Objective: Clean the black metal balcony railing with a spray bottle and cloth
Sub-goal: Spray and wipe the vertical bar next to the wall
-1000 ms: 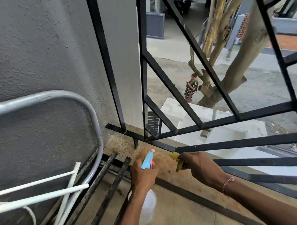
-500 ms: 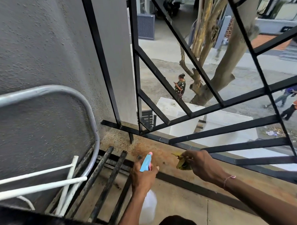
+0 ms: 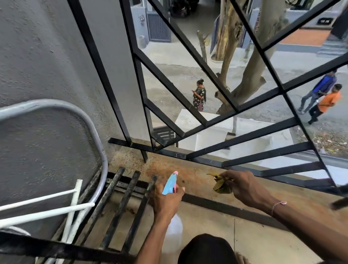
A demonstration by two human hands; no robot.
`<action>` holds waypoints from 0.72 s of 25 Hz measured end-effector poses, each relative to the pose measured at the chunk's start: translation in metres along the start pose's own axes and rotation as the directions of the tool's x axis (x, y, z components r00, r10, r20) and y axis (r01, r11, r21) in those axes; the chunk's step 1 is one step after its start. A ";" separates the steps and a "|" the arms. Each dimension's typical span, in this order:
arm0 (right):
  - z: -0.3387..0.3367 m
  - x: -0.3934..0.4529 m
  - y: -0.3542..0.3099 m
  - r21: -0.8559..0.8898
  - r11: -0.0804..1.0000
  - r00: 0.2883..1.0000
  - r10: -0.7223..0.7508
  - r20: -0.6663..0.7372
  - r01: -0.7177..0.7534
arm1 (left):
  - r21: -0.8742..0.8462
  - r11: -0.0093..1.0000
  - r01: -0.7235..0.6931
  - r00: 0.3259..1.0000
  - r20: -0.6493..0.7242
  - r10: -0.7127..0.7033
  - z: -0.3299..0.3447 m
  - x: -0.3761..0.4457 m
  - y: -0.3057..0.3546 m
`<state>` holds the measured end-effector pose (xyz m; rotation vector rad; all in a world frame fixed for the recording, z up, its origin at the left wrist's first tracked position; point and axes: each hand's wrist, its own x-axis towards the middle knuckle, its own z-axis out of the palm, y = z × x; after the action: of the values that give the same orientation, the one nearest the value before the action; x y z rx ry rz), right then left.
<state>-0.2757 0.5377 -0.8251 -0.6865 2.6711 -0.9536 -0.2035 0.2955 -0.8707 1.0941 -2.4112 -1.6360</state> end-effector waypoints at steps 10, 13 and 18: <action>0.018 0.024 0.023 -0.143 0.962 0.973 -0.231 0.029 0.232 | 0.019 0.999 0.048 0.999 -0.003 -0.048 0.028 0.004 0.000; 0.025 0.067 -0.010 -0.422 0.787 0.875 -0.484 0.028 0.449 | 0.014 0.999 0.039 0.997 -0.066 -0.038 0.020 0.008 0.009; 0.057 0.137 -0.061 -0.823 0.408 0.882 -0.418 0.216 0.395 | -0.065 0.994 0.089 0.983 -0.158 -0.099 -0.004 0.013 0.021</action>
<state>-0.3529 0.3971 -0.8360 -1.5793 2.9297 0.4763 -0.2230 0.2890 -0.8558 1.2947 -2.2310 -1.5648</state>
